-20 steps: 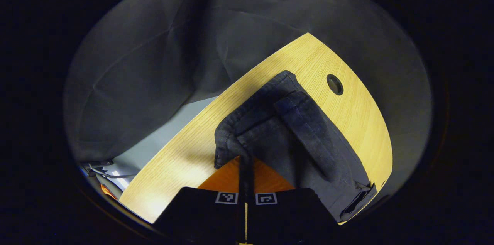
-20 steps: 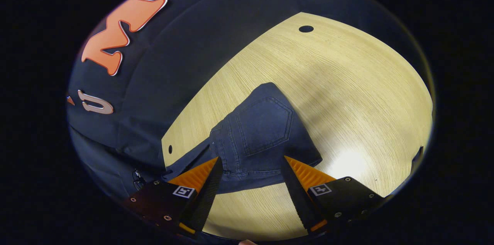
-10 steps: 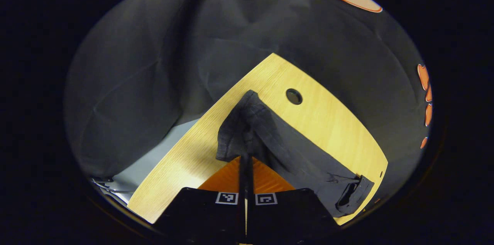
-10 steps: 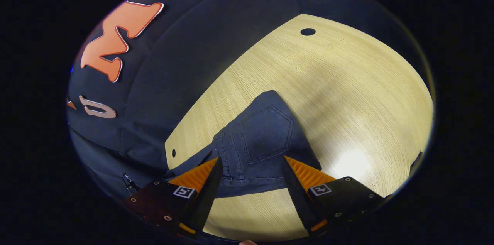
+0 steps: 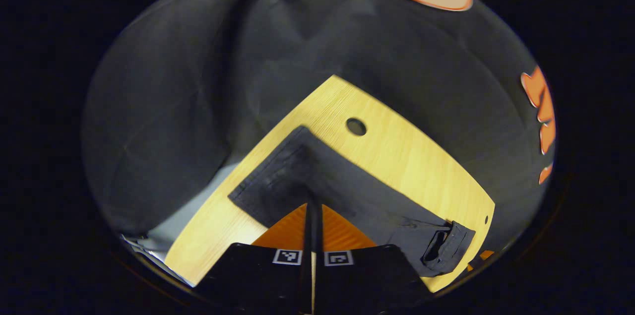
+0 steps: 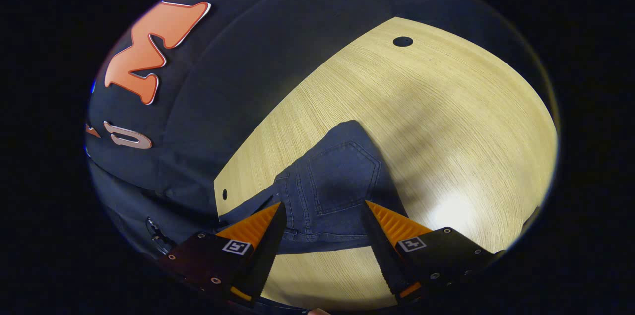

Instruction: Grasp the waist and the cuffs of the jeans and fold them to make the two legs overlap; first hold the waist and fold one-third of the jeans toward the cuffs, then hold the cuffs and fold the remaining one-third in the same direction to finish folding.

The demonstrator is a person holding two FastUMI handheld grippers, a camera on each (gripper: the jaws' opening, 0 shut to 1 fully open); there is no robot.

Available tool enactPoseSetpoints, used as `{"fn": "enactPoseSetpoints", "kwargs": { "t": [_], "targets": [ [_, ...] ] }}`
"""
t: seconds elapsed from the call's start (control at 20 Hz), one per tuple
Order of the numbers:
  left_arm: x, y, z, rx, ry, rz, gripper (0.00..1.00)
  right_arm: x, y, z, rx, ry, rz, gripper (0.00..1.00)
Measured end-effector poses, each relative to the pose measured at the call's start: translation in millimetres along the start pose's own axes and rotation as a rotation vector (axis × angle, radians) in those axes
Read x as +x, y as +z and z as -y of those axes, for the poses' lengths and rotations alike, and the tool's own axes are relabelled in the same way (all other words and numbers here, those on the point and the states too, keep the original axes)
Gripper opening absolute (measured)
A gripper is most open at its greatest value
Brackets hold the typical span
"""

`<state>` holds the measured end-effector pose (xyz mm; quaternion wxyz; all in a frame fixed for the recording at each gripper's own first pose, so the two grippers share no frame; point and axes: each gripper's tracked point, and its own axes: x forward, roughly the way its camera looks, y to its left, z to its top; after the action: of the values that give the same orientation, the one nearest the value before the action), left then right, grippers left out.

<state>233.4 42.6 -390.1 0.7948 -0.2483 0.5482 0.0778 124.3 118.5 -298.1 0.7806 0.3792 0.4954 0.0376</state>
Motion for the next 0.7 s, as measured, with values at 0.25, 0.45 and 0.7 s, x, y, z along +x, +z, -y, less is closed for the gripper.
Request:
{"fn": "enactPoseSetpoints", "kwargs": {
  "t": [0.25,0.45,0.7],
  "targets": [
    [49,-10,-46,-0.101,0.104,-0.089,0.52,1,3,7,0.005,-0.020,0.001,0.92],
    [78,-8,-60,-0.135,0.092,-0.096,0.80,5,0,11,0.004,-0.041,-0.013,0.92],
    [94,3,-68,-0.127,0.178,-0.122,0.87,12,-7,18,-0.006,-0.067,-0.027,0.92]
  ]
}}
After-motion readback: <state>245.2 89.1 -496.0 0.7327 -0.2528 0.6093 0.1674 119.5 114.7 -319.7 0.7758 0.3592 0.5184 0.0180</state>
